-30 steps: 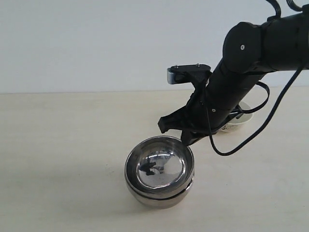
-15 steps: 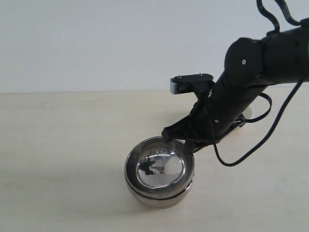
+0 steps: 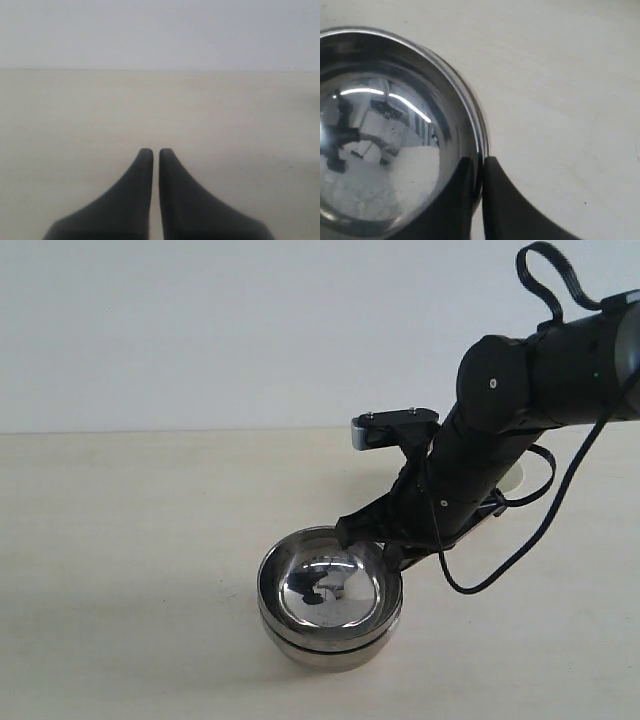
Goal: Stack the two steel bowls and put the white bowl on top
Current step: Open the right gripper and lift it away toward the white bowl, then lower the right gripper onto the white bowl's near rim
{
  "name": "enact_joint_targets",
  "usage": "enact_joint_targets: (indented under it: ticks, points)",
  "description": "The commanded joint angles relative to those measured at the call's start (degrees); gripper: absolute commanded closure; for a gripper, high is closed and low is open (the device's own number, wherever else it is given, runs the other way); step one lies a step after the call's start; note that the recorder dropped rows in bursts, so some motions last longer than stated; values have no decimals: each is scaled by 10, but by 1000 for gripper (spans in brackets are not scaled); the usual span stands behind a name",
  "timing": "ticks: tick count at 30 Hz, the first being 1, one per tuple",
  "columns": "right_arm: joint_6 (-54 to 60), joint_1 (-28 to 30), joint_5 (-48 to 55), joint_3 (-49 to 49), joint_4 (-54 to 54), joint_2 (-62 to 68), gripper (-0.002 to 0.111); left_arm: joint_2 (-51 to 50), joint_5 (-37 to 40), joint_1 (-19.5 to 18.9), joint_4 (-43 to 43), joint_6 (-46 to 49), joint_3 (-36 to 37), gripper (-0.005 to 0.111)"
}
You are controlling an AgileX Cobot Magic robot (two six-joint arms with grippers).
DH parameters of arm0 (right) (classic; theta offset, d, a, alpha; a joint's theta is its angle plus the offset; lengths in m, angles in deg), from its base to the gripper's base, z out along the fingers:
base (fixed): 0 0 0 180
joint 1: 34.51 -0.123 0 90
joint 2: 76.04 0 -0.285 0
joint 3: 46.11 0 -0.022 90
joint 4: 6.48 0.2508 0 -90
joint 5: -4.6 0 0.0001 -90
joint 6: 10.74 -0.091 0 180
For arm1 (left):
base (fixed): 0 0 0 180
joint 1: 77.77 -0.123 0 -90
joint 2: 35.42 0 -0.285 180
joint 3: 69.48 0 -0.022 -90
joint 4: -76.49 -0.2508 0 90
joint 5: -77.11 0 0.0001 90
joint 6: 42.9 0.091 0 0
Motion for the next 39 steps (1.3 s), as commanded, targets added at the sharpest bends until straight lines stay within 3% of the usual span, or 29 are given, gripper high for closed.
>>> enact_joint_targets:
  ticks: [1,8,10,13,14,21,32,39]
  points:
    - [-3,1,-9,2,-1,-2,108,2,1,-2,-1,-1,2,103]
    - [4,1,-14,2,-1,-16,107,2,1,-2,-1,-1,2,103]
    - [6,1,-10,2,-1,-16,95,2,1,-2,-1,-1,2,103]
    - [6,1,-14,2,-1,-16,62,2,1,-2,-1,-1,2,103]
    - [5,1,-22,2,-1,-17,58,2,1,-2,-1,-1,2,103]
    - [-36,13,-56,1,-60,-72,58,2,1,-2,-1,-1,2,103]
    - [-40,154,20,1,-61,-119,58,2,1,-2,-1,-1,2,103]
    - [-31,189,19,1,-62,-119,58,2,1,-2,-1,-1,2,103]
